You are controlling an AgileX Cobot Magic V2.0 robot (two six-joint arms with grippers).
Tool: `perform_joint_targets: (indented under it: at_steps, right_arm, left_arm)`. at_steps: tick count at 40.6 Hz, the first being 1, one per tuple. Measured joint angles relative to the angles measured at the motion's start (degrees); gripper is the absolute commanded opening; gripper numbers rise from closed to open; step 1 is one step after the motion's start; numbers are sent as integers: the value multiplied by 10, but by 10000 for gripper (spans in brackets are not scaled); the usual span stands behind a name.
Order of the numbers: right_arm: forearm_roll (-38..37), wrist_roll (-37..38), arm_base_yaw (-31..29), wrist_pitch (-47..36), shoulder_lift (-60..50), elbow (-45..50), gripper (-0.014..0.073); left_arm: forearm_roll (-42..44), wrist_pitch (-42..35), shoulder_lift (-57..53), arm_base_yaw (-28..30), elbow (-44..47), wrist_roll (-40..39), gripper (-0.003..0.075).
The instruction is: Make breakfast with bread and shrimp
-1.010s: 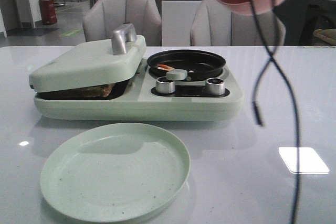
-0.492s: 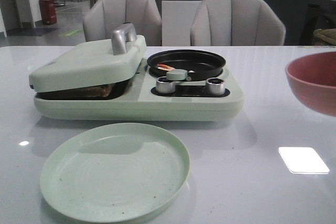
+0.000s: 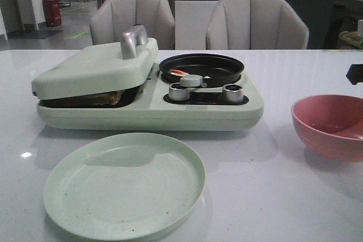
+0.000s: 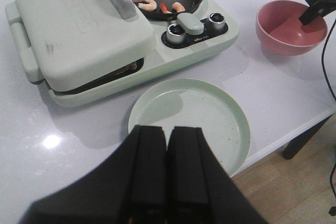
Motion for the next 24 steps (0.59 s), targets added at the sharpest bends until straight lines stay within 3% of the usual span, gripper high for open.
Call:
perform_joint_targets:
  at_steps: [2,14,24]
  right_arm:
    - [0,0,0,-2,0,0,415]
    - [0,0,19,22,-79,0,410]
    - [-16,-1,137,64,-234,31,410]
  left_arm:
    - [0,0,0,0,0,0,101]
    - [0,0,0,0,0,0,101]
    - [0,0,0,0,0,0,101]
